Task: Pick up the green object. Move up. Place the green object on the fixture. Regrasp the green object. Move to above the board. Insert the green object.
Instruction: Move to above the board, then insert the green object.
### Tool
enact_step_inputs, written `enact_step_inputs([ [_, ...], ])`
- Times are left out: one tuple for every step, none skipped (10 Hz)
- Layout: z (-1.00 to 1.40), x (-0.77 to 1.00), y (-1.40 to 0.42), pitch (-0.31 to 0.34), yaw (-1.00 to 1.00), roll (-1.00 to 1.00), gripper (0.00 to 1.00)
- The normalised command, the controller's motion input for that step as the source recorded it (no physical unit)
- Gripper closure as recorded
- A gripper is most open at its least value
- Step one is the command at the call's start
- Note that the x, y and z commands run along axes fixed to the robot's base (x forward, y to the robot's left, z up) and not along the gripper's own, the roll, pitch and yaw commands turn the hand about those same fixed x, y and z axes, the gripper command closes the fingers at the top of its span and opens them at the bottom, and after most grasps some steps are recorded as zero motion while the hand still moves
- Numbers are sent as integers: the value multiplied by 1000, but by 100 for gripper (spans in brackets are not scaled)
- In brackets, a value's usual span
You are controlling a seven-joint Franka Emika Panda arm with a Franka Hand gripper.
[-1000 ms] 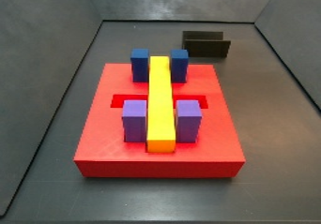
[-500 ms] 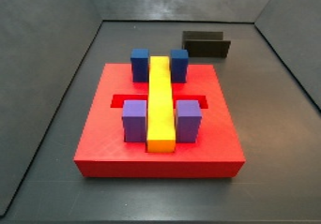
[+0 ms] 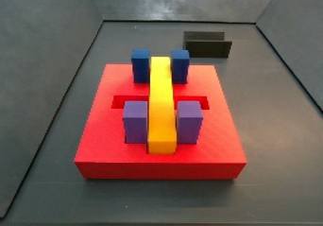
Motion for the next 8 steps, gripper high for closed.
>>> enact_step_inputs([
  [10,-129,-89,-17,14,-1000,100],
  [30,-97,-52,-33,12,-1000,100],
  [2,-97,-22,-59,6,-869,100],
  [4,-84,18,-65,2,-661,100],
  [10,-76,18,-69,-1,-461,100],
  [-3,-54,14,-56,-3,-270,100],
  [-349,237,9,-11,-126,-119,100],
  [-451,291,0,-74,-154,-227,100],
])
